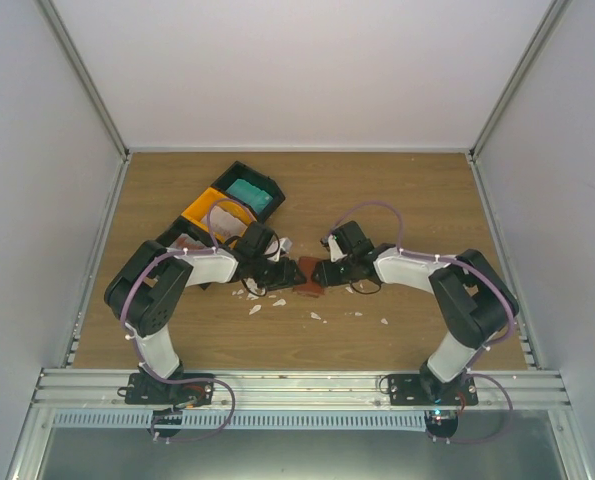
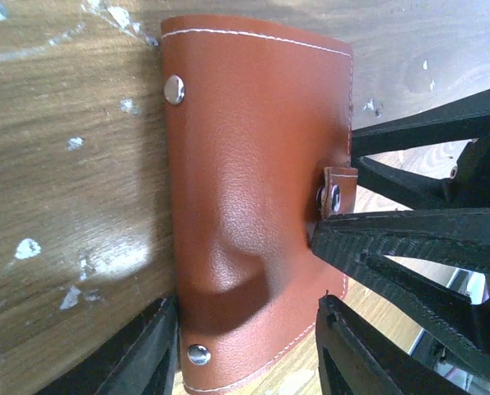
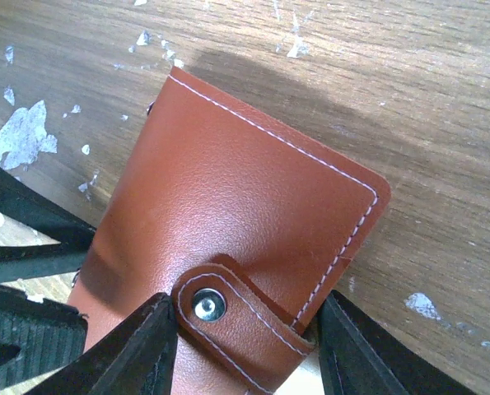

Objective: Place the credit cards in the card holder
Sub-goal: Move the card holder to the center of the board.

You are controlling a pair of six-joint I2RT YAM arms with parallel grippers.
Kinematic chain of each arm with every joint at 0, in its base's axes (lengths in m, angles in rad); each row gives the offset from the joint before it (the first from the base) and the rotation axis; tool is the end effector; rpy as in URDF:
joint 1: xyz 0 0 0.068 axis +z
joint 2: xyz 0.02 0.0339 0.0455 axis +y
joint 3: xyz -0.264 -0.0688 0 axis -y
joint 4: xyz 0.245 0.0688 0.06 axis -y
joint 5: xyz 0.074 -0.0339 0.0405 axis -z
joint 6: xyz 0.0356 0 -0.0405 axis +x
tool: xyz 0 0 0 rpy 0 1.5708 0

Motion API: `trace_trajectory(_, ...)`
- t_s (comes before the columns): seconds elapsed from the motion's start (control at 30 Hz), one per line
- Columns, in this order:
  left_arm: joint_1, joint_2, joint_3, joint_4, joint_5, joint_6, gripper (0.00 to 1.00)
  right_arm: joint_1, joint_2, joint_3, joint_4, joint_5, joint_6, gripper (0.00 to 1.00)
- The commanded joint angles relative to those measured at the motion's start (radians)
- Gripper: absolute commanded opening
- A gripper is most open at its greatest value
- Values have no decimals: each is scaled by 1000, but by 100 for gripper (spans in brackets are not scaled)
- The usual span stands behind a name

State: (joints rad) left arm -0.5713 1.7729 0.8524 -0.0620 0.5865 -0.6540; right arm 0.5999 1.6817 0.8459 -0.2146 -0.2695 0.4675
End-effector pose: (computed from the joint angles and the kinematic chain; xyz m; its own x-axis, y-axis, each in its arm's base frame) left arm 0.2641 -0.1932 0.1272 -0.9865 0.0318 -0.1603 0.1368 0.6979 -0.7030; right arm 0.2521 0.1839 0.1404 -0.9338 -0.1124 -0.3398 -0.2606 0.8643 0.4303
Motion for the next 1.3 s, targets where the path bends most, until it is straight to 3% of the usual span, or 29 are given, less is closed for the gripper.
trace_trajectory(0.0,1,30,-15,19,-75,20,46,-22,26,2,31,-72,-70,48)
trace_trajectory(0.2,2,45,-23,50,-65,25,27,-23,29,12,27,-51,-54,49)
trace_trajectory(0.33,4,44,-25,44,-80,22,19,-4,8,58,-87,149,24,59)
trace_trajectory(0.53,3,63,-39,50,-98,4,17,78,29,170,-277,406,116,61)
trace_trajectory(0.8,8,79,-68,58,-115,-33,17,171,117,264,-374,476,163,61)
trace_trajectory(1.03,22,74,-101,54,-131,-44,17,201,176,295,-428,548,202,49)
trace_trajectory(1.27,36,63,-131,59,-121,-47,17,202,177,291,-443,607,234,26)
